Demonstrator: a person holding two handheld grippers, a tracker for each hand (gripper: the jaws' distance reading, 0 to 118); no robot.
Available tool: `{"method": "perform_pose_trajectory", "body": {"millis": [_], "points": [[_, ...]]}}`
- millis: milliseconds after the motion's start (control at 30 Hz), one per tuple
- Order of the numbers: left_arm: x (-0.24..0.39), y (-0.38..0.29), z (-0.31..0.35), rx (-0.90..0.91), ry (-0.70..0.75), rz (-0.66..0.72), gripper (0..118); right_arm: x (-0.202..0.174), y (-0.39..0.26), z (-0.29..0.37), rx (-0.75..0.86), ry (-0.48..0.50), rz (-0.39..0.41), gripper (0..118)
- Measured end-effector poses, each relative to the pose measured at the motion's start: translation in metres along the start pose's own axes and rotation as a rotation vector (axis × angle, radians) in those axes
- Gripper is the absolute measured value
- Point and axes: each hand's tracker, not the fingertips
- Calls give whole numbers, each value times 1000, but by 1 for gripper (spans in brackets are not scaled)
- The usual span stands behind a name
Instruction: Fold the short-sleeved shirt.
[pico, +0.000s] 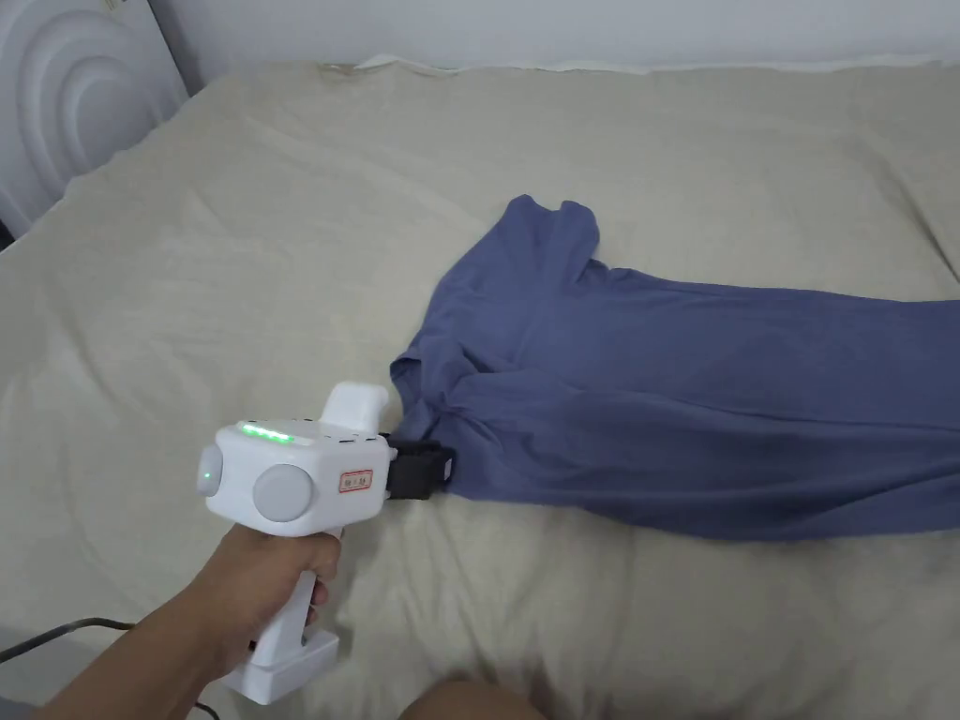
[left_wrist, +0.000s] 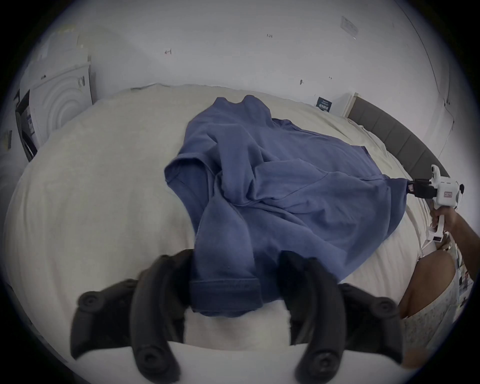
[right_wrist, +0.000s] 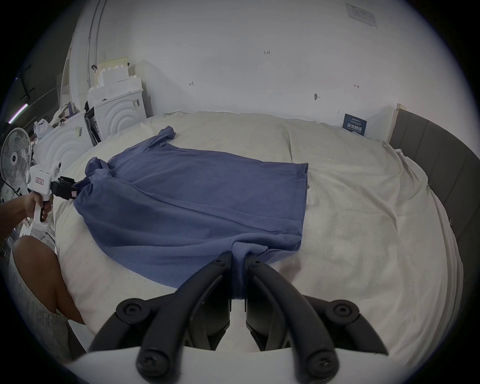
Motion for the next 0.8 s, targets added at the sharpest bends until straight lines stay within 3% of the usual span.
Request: {"method": "perform_pose_trajectory", "body": {"millis": [33, 67, 133, 600, 800], "points": [[0, 0, 1, 10, 8, 0, 20, 0, 0, 0, -1, 1, 0, 9], [-4, 2, 3, 23, 28, 21, 15, -1, 0, 1, -2, 4, 3, 9], [-10, 3, 7, 26, -23, 102, 14, -1, -1, 2, -2, 6, 4, 9], [-3, 9, 49, 56, -23, 65, 11, 5, -13, 26, 22, 11, -13, 7], [1, 3, 68, 64, -27, 46, 11, 3, -17, 50, 52, 26, -60, 7]]}}
